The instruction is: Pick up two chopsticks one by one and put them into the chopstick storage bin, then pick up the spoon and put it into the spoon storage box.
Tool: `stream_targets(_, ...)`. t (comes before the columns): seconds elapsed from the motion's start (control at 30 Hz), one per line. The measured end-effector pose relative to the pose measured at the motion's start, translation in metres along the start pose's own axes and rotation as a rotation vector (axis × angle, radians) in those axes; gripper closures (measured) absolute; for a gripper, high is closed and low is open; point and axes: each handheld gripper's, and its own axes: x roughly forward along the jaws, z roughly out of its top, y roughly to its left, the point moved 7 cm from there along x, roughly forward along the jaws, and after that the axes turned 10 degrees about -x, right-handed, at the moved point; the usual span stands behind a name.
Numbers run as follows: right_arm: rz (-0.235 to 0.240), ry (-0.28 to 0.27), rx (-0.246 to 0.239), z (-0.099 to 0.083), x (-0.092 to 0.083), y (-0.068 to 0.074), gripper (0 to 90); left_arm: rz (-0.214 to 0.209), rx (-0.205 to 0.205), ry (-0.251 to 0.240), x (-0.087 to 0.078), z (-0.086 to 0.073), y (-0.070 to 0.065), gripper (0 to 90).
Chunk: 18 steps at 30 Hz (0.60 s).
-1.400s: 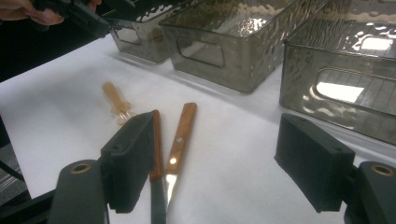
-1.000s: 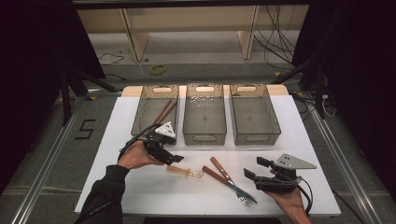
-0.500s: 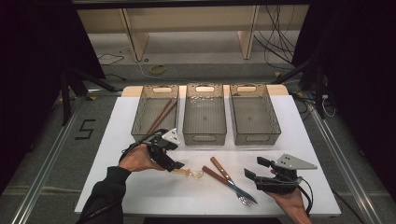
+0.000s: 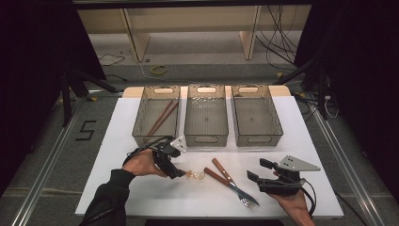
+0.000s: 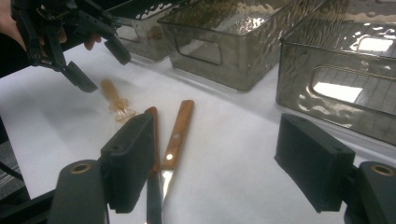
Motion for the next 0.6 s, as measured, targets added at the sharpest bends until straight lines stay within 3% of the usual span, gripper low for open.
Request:
stream_targets(0.2,-0.005,0.000,-0.003,0.000,-0.001,0.000,29.1,0.013,0.023,0.047,0.009,-0.004,0.000,23.5)
stream_targets(0.6,0.001,0.001,-0.009,0.001,0.001,0.000,29.1,0.012,0.029,0.065,0.011,-0.006,-0.001,25.4)
